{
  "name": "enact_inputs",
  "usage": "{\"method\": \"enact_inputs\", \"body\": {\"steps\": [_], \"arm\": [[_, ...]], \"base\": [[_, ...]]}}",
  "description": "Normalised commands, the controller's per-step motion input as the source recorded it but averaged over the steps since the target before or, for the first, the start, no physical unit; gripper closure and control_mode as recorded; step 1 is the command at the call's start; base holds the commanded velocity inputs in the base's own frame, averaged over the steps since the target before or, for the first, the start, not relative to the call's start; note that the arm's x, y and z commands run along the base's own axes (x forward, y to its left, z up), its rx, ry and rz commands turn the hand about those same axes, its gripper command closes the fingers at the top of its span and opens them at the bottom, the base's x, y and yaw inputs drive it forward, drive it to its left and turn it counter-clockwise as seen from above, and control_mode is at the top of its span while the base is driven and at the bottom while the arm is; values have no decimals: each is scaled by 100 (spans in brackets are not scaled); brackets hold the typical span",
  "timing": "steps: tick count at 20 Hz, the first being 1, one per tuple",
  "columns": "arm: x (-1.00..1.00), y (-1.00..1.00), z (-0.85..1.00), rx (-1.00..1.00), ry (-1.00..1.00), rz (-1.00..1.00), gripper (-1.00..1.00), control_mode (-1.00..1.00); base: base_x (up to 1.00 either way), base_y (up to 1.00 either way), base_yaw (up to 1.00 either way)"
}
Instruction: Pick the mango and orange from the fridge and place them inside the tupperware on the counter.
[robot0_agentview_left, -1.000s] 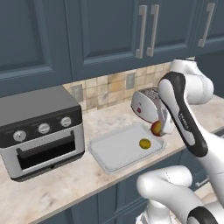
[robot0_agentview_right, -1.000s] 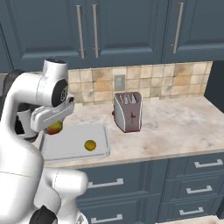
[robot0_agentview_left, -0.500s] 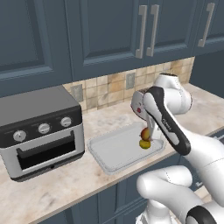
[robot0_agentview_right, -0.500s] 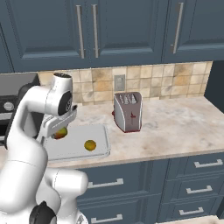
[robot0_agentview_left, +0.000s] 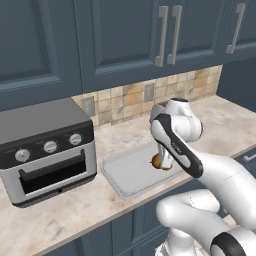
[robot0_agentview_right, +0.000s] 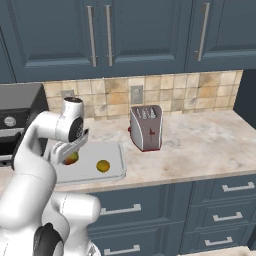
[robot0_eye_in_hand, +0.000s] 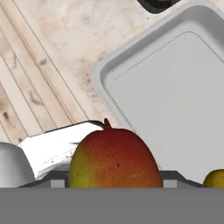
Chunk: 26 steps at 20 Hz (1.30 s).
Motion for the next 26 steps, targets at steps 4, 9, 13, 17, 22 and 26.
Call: {"method": "enact_inputs", "body": {"steps": [4, 9, 13, 17, 22, 26], "arm": [[27, 6, -50, 0, 0, 4, 100, -100], [29, 8, -44, 0, 0, 2, 100, -100], [34, 13, -38, 0, 0, 0, 100, -100], [30, 12, -37, 0, 0, 0, 100, -100], [31, 11, -37, 0, 0, 0, 100, -100], [28, 10, -36, 0, -1, 0, 100, -100]], "base": [[0, 0, 0], [0, 0, 0], [0, 0, 0], [0, 0, 0], [0, 0, 0], [0, 0, 0]]}}
